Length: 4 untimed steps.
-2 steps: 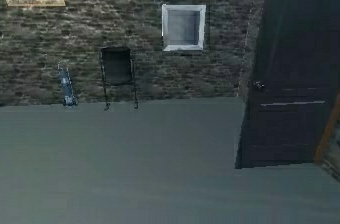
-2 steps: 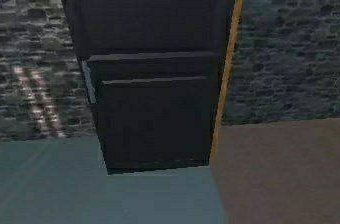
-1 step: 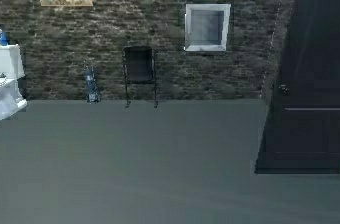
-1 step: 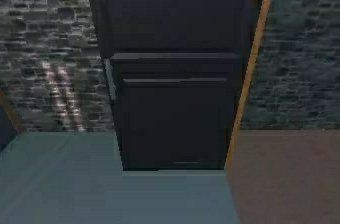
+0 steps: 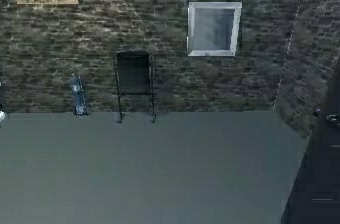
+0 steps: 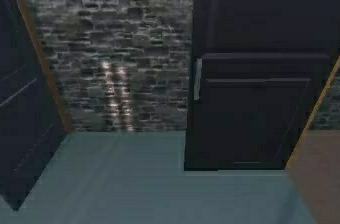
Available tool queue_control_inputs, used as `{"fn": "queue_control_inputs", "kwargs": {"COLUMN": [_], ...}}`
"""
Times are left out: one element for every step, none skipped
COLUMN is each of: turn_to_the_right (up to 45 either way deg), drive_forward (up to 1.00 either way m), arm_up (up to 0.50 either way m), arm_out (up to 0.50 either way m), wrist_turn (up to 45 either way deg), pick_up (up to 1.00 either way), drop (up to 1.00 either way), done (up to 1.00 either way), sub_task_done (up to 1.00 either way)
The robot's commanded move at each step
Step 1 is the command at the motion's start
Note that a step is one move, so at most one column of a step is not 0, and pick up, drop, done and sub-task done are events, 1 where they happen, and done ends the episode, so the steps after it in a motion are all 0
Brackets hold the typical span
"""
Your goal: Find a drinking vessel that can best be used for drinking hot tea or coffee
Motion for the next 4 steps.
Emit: {"fn": "queue_control_inputs", "kwargs": {"turn_to_the_right": [-45.0,-12.0,0.0,-3.0], "drive_forward": [0.00,0.00,1.00,0.00], "arm_up": [0.00,0.00,0.00,0.00], "arm_out": [0.00,0.00,0.00,0.00], "wrist_turn": [0.0,0.0,0.0,0.0], "pick_up": [0.00,0.00,0.00,0.00], "drop": [0.00,0.00,0.00,0.00], "done": [0.00,0.00,0.00,0.00], "sub_task_done": [0.00,0.00,0.00,0.00]}}
